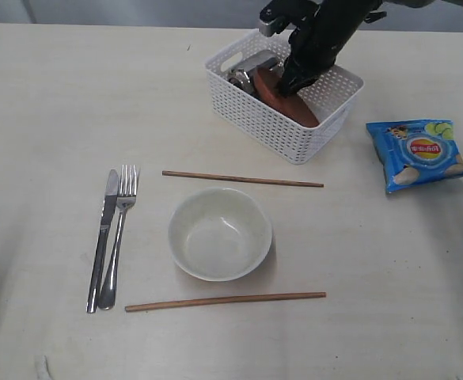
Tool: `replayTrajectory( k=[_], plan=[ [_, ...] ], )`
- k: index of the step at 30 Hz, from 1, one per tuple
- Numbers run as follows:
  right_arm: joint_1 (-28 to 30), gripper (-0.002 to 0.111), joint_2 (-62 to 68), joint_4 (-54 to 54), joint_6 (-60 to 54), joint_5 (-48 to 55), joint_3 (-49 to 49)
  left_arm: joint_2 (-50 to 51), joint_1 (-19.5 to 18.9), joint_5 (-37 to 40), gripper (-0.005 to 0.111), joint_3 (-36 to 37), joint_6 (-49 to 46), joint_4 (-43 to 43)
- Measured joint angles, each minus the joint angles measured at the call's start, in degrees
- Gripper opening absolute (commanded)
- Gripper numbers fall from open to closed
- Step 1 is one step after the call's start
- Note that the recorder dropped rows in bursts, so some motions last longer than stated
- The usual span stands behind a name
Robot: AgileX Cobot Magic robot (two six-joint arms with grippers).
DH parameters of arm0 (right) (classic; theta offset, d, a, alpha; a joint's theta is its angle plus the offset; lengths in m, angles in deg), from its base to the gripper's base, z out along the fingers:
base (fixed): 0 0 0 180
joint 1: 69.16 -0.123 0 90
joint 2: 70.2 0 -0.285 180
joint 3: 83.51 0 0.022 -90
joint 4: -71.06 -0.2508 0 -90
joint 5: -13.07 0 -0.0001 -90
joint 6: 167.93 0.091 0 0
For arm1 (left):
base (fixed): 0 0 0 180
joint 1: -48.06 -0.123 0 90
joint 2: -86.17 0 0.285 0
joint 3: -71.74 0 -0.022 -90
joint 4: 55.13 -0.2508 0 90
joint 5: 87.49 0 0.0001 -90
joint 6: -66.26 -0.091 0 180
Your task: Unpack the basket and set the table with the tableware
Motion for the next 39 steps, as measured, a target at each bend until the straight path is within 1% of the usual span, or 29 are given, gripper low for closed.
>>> replayTrajectory(
  k=[5, 10, 11, 15, 16, 18, 21, 23, 25, 29, 32, 36, 39],
  plan=[
    [1.7, 0.017, -2.8, -8.7, 0.8, 0.7, 0.0, 0.0, 0.0, 0.0, 0.0, 0.0, 0.0, 0.0],
    [4.4, 0.018, -4.9, -21.6, -0.2, 5.1, 0.0, 0.0, 0.0, 0.0, 0.0, 0.0, 0.0, 0.0],
    [4.8, 0.022, -5.2, -22.8, -0.2, 6.0, 0.0, 0.0, 0.0, 0.0, 0.0, 0.0, 0.0, 0.0],
    [5.1, 0.047, -6.2, -23.8, 3.5, 9.1, 0.0, 0.0, 0.0, 0.0, 0.0, 0.0, 0.0, 0.0],
    [5.0, 0.048, -6.6, -23.3, 5.7, 9.9, 0.0, 0.0, 0.0, 0.0, 0.0, 0.0, 0.0, 0.0],
    [3.9, 0.048, -7.6, -19.9, 12.5, 10.3, 0.0, 0.0, 0.0, 0.0, 0.0, 0.0, 0.0, 0.0],
    [0.8, 0.048, -9.1, -8.0, 25.4, 10.7, 0.0, 0.0, 0.0, 0.0, 0.0, 0.0, 0.0, 0.0],
    [-2.3, 0.048, -9.7, -0.2, 32.4, 12.0, 0.0, 0.0, 0.0, 0.0, 0.0, 0.0, 0.0, 0.0],
    [-5.2, 0.048, -9.7, 4.2, 37.2, 13.1, 0.0, 0.0, 0.0, 0.0, 0.0, 0.0, 0.0, 0.0],
    [-10.8, 0.048, -9.7, 7.0, 43.8, 12.1, 0.0, 0.0, 0.0, 0.0, 0.0, 0.0, 0.0, 0.0],
    [-13.0, 0.048, -9.7, 10.8, 49.8, 9.7, 0.0, 0.0, 0.0, 0.0, 0.0, 0.0, 0.0, 0.0],
    [-13.8, 0.048, -9.7, 19.0, 58.6, 9.7, 0.0, 0.0, 0.0, 0.0, 0.0, 0.0, 0.0, 0.0],
    [-13.8, 0.048, -9.0, 21.1, 61.4, 10.9, 0.0, 0.0, 0.0, 0.0, 0.0, 0.0, 0.0, 0.0]
  ],
)
